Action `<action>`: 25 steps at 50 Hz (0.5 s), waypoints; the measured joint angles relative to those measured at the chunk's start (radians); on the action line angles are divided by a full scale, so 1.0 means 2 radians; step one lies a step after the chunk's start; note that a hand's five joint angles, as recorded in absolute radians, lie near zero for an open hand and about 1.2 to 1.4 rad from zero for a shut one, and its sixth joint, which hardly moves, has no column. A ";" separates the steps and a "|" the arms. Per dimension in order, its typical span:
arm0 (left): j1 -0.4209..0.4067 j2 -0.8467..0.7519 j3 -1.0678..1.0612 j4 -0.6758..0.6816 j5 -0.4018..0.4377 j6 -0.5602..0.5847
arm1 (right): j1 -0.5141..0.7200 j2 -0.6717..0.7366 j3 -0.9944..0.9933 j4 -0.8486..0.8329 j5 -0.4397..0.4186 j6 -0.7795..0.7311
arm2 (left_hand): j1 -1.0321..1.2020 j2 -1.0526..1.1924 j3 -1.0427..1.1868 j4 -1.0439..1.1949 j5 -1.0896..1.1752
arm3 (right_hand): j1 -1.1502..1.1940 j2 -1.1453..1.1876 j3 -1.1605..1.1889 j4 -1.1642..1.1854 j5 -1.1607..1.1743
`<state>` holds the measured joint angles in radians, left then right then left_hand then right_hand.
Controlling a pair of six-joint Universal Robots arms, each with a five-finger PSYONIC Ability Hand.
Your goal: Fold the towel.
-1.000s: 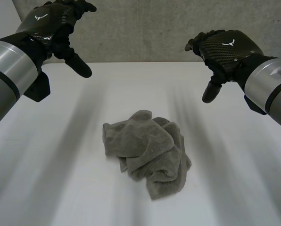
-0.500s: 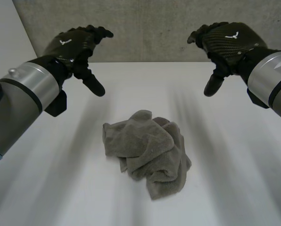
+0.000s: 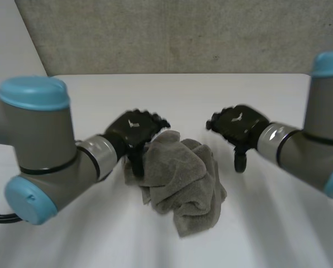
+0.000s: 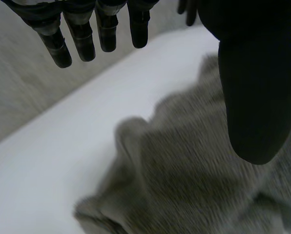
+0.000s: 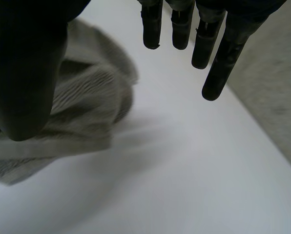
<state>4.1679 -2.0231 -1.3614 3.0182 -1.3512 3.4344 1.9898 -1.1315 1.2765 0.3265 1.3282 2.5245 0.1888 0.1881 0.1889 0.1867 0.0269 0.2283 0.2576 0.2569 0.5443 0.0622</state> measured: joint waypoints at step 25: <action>0.002 0.024 0.108 0.128 -0.094 -0.066 | 0.007 -0.035 -0.082 -0.191 0.054 0.206 | 0.472 0.509 0.509 0.514 0.481 | 0.557 0.528 0.541 0.397 0.545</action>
<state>4.1727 -1.9743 -1.1461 3.2746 -1.5402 3.3020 2.0042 -1.2018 1.1133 -0.0557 1.4363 2.9355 1.1330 1.2056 1.2072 1.2144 0.9893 1.3417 1.3127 1.3388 1.3387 1.1514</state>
